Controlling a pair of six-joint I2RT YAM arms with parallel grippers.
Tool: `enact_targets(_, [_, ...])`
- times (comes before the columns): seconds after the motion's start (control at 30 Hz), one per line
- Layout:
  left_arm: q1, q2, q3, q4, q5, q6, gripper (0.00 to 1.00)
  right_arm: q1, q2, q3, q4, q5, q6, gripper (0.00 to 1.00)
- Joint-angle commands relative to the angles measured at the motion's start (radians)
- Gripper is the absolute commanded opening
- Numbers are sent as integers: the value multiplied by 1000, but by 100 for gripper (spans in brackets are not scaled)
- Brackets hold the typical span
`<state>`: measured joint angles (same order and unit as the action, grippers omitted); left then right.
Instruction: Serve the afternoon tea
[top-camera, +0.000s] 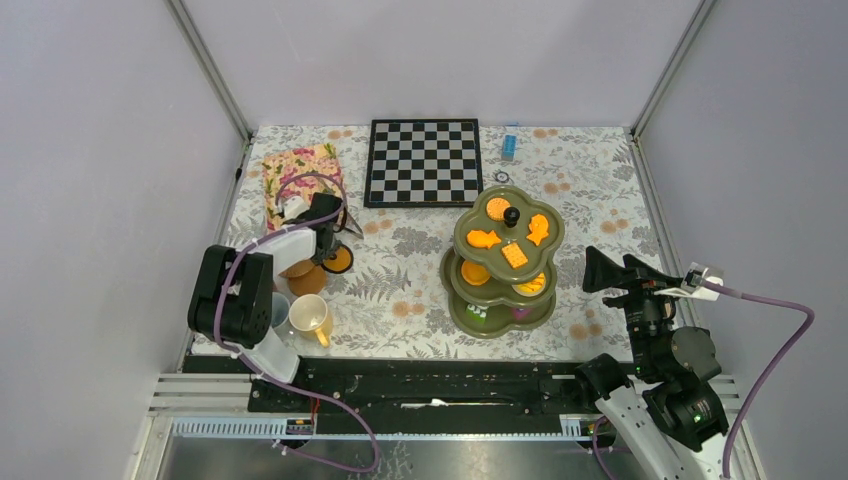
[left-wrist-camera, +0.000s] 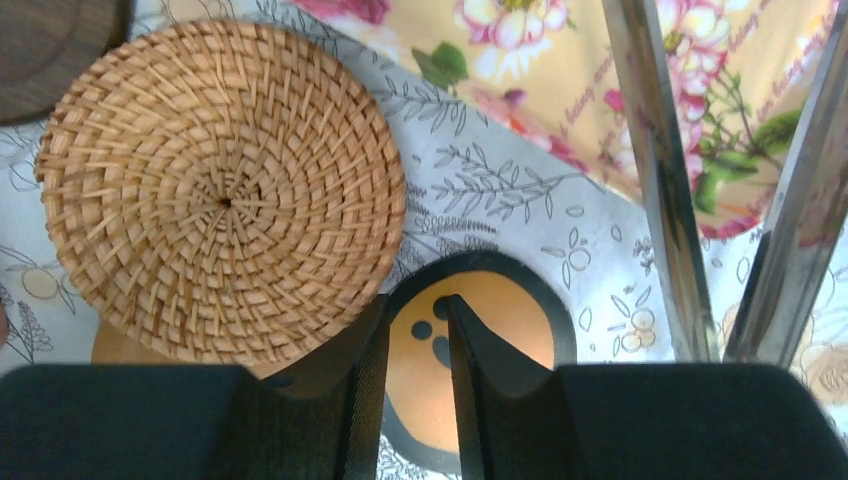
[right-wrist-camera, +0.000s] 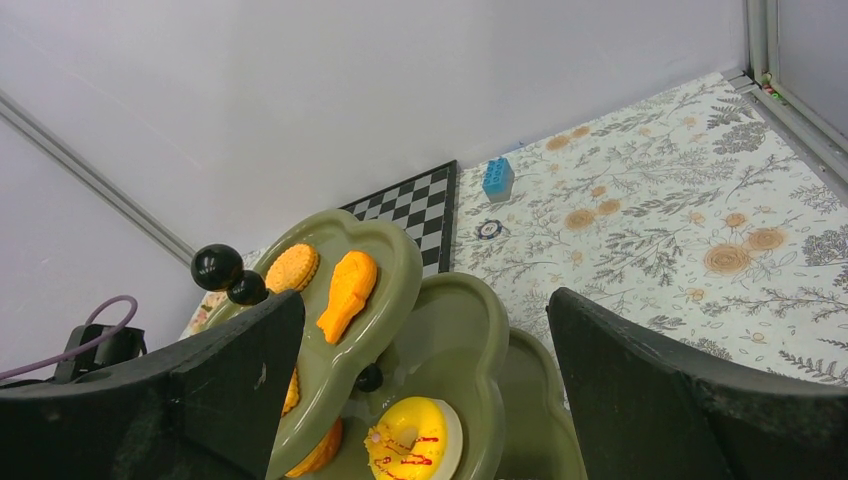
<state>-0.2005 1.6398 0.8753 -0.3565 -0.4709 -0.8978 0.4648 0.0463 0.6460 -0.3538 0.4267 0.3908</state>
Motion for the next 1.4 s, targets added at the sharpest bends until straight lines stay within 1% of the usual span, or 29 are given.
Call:
enact_targets(0.0, [-30,-27,-64,-36,166,-34,29,5,13,-7,42,-3,-1,98])
enact_targets(0.07, [-79,-48,-69,-37,208,-48,29,5,15,-9,43,-5,2,98])
enact_targets(0.13, [-111,-69,-61,-48,195,-47,30,5,14,-11,44,-5,4,98])
enact_targets(0.23, [-83,-83,-68,-33,190,-33,33,5,10,-13,43,-5,6,98])
enact_targets(0.3, [-45,-86,-61,-38,190,-22,38,5,10,-12,43,-8,4,98])
enact_targets(0.37, [-18,-98,-46,-34,171,-1,44,5,11,-6,40,-11,1,98])
enact_targets(0.43, [8,-111,-42,-7,150,24,55,4,6,-5,40,-7,0,98])
enact_targets(0.5, [53,-107,-35,34,189,54,58,5,1,-7,41,-3,0,98])
enact_targets(0.57, [88,-81,-16,55,208,72,58,5,0,-10,40,-6,-1,98])
enact_targets(0.7, [144,-12,20,76,245,90,55,4,2,-9,40,-3,-5,98])
enact_targets(0.9, [154,32,-1,113,331,74,55,5,2,-7,43,2,-19,98])
enact_targets(1.0, [136,10,-26,98,364,61,55,5,0,-8,41,-1,-16,98])
enact_targets(1.13, [100,-38,-55,42,353,41,55,5,-15,-9,39,8,-19,98])
enact_targets(1.2, [87,-55,-75,50,360,40,55,5,-19,-11,38,12,-19,98])
enact_targets(1.37, [21,-27,-68,50,395,39,56,5,-5,-14,42,-3,-2,98])
